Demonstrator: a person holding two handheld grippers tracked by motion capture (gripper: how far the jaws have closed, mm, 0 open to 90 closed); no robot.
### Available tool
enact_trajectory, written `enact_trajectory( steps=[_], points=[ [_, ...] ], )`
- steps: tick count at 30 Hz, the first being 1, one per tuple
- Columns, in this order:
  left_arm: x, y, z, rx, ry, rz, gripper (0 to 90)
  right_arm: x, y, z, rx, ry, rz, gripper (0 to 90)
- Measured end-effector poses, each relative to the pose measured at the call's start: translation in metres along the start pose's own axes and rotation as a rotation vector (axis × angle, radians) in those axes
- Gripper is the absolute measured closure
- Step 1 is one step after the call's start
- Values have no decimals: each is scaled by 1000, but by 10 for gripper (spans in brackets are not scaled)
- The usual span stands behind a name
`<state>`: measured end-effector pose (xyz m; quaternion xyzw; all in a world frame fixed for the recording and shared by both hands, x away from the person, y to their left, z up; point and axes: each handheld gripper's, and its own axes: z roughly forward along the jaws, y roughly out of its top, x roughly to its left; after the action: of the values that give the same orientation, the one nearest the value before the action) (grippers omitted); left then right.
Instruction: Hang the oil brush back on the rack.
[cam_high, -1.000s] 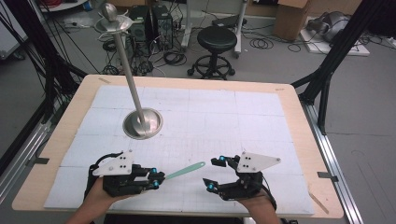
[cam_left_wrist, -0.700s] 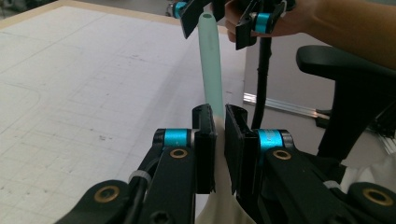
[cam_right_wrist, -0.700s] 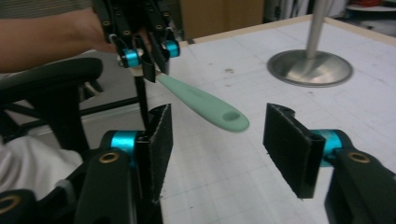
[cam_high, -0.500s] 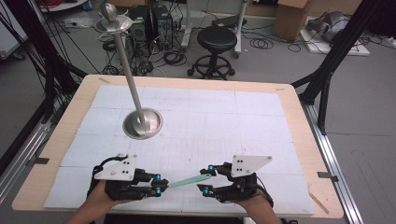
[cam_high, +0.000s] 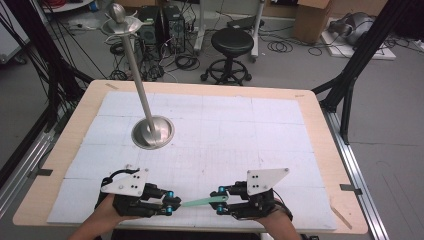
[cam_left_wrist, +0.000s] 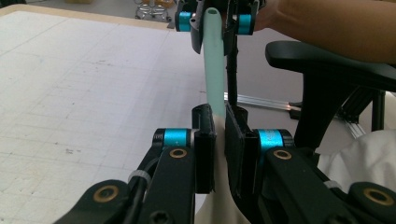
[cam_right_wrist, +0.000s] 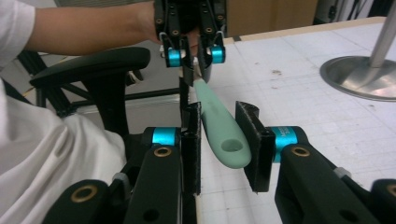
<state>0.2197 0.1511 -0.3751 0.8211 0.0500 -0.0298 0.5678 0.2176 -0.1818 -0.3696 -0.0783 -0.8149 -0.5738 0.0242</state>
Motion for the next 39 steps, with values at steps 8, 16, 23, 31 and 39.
enact_trajectory(
  steps=[8, 16, 23, 31, 39],
  points=[
    [1, -2, 3, 11, -2, 2, 813, 2, 0, 0, 2, 30, 23, 752],
    [1, -2, 7, 62, 123, 2, 643, 2, 3, 1, 27, -27, 69, 756],
    [-1, 0, 7, 77, 235, 60, 518, 2, 11, 5, 52, -74, 128, 756],
    [-12, 14, 18, 184, 290, 177, 561, -1, 18, 11, 77, -94, 210, 754],
    [-12, 17, 31, 223, 328, 195, 643, -5, 24, 13, 90, -114, 292, 754]
  ],
)
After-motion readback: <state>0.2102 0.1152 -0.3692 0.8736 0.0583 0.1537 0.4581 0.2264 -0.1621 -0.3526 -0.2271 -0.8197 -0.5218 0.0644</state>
